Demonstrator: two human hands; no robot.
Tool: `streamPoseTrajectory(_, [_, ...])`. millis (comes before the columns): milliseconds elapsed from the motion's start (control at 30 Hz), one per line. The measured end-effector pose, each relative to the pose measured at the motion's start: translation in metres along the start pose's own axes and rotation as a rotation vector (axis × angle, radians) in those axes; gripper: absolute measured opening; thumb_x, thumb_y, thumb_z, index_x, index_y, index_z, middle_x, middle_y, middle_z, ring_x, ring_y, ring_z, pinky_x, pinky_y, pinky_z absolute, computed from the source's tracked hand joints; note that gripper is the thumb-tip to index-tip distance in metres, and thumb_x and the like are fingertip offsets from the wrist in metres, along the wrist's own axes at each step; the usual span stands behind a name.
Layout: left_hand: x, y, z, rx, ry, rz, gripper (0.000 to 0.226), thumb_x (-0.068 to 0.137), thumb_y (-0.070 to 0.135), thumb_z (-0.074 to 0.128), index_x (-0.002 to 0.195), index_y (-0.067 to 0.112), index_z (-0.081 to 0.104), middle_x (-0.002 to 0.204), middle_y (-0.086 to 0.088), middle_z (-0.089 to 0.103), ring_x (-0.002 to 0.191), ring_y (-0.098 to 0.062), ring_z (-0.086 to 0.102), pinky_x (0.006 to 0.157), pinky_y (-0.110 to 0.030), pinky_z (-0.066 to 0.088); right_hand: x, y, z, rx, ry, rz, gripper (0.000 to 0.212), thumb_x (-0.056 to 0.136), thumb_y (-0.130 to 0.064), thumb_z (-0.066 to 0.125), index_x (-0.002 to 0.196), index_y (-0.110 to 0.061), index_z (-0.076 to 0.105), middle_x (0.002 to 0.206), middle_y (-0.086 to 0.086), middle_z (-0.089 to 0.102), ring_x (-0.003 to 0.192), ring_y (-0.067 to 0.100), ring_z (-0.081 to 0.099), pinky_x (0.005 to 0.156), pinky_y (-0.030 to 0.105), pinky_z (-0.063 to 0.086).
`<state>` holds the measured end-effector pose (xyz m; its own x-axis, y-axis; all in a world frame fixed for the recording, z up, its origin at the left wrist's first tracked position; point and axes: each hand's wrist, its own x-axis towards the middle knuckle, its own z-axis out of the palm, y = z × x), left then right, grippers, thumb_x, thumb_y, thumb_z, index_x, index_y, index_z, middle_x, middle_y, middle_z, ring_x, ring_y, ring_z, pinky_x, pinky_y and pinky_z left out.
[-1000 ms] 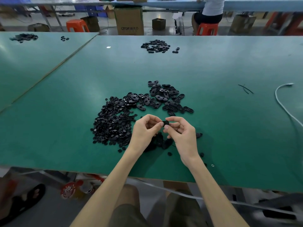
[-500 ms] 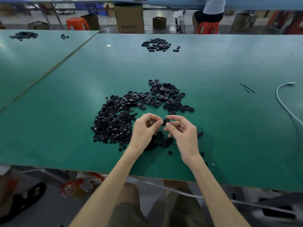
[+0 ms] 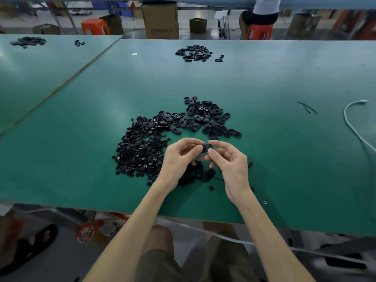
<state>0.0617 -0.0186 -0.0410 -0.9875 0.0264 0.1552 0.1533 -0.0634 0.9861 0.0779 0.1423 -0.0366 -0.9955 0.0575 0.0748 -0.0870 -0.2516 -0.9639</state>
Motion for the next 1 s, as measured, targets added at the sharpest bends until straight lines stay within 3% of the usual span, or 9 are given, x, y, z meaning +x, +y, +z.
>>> streamPoseTrajectory(167, [0.0,0.0017,0.0004,-0.046,-0.01,-0.018,0.009,0.093,0.013,0.075,0.101,0.016,0.078,0.098,-0.008,0.078,0.079,-0.019,0.073,0.062,-0.023,0.053,0.0001,-0.0009,0.0001,0.02,-0.002,-0.007,0.02,0.095,0.001,0.071,0.108,-0.011,0.078,0.084,0.005,0.078,0.078,0.017,0.075,0.065,0.022,0.056])
streamPoseTrajectory(400, [0.0013,0.0038,0.0018,-0.06,-0.01,-0.044,0.014,0.091,0.01,0.076,0.105,0.006,0.077,0.09,-0.008,0.078,0.077,-0.017,0.073,0.066,-0.025,0.057,0.0025,-0.0009,-0.0016,0.008,-0.002,-0.012,0.023,0.096,0.001,0.07,0.109,-0.015,0.081,0.088,0.006,0.078,0.077,0.017,0.074,0.067,0.022,0.056])
streamPoseTrajectory(634, [0.0009,0.0025,0.0031,-0.063,-0.014,-0.063,0.016,0.09,0.011,0.078,0.104,0.004,0.078,0.091,-0.015,0.077,0.081,-0.028,0.072,0.069,-0.028,0.058,0.0018,-0.0011,-0.003,-0.016,0.006,-0.019,0.025,0.097,-0.001,0.069,0.109,-0.019,0.082,0.089,0.0,0.078,0.075,0.011,0.07,0.069,0.02,0.055])
streamPoseTrajectory(1000, [-0.0017,0.0041,0.0036,-0.086,-0.013,-0.075,0.015,0.095,0.01,0.072,0.107,0.002,0.077,0.086,-0.013,0.076,0.073,-0.019,0.071,0.07,-0.025,0.058,0.0004,0.0011,-0.0038,-0.029,0.014,0.001,0.02,0.096,-0.004,0.071,0.11,-0.016,0.079,0.086,-0.003,0.076,0.073,0.012,0.068,0.07,0.021,0.056])
